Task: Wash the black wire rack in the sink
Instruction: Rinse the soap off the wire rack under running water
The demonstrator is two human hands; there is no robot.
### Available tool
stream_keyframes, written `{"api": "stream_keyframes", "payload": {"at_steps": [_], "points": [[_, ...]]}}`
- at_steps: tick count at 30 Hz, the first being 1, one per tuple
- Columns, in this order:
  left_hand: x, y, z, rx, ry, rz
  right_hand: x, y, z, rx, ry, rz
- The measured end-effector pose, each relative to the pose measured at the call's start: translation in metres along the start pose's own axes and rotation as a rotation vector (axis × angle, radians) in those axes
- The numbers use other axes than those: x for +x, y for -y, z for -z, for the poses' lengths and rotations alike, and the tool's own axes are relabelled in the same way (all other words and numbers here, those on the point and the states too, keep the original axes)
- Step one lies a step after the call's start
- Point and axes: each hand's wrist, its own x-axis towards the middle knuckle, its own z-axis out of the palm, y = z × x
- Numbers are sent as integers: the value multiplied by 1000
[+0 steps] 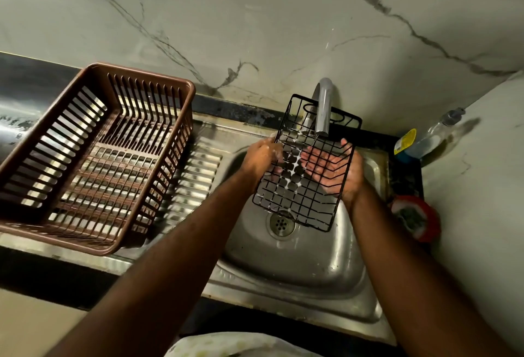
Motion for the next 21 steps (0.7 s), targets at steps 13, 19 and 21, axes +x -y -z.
{"api": "stream_keyframes", "payload": {"at_steps": [13,19,21], "points": [[15,7,6,-104,3,-101,16,11,-14,-124,6,96],[21,12,4,-96,28,-157,10,12,-1,-162,87,45],[19,10,3,-88,38,-176,9,11,6,-186,131,-26]]}}
